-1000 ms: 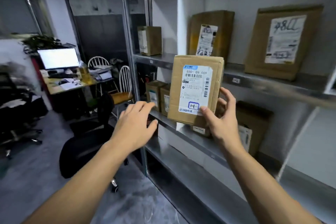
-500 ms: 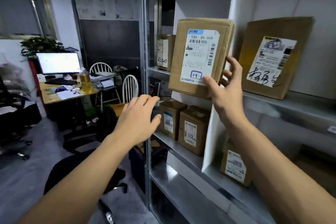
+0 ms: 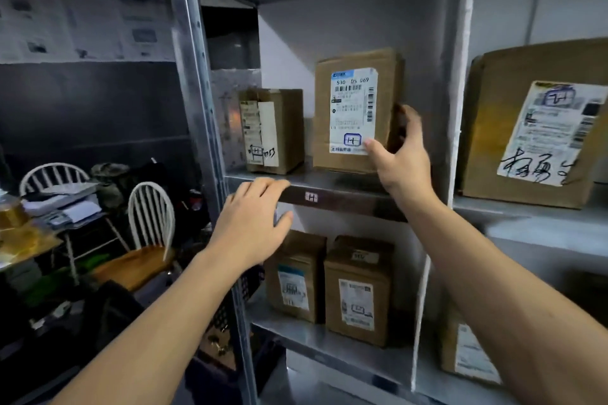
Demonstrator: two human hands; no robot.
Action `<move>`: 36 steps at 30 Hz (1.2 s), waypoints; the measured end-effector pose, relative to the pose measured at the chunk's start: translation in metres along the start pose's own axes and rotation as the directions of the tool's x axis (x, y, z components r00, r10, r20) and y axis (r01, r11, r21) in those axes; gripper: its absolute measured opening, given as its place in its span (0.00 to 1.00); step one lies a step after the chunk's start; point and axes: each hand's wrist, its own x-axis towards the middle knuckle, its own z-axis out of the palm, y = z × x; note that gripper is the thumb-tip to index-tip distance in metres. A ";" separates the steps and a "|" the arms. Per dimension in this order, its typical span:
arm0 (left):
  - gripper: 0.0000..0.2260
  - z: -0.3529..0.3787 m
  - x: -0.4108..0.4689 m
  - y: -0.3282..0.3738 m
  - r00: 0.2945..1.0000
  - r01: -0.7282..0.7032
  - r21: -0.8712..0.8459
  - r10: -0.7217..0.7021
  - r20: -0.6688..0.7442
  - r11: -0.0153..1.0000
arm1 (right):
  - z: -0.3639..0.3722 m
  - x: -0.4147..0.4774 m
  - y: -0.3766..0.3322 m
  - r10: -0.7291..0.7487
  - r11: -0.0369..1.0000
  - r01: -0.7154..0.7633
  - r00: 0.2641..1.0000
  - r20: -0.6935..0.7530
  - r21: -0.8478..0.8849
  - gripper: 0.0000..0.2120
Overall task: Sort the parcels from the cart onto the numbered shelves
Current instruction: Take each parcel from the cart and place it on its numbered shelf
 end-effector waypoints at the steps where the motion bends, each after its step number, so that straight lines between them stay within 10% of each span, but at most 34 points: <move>1: 0.23 0.003 0.005 -0.005 1.000 -0.013 -0.027 0.013 -0.001 1.000 | 0.001 0.004 0.005 0.014 0.999 -0.014 1.000 -0.004 -0.034 0.33; 23: 0.24 0.032 0.025 -0.004 0.994 -0.108 -0.341 0.096 -0.050 0.934 | 0.008 0.010 0.007 0.173 0.934 -0.168 0.985 -0.014 -0.314 0.38; 31: 0.24 0.028 -0.002 0.021 0.996 -0.086 -0.329 0.069 -0.062 0.940 | -0.018 -0.048 -0.004 -0.096 0.880 0.103 0.995 0.038 -0.463 0.29; 36: 0.24 0.032 -0.026 0.071 0.994 -0.110 -0.325 0.104 -0.035 0.939 | -0.084 -0.104 -0.002 -0.327 0.573 0.415 0.907 0.267 -0.707 0.14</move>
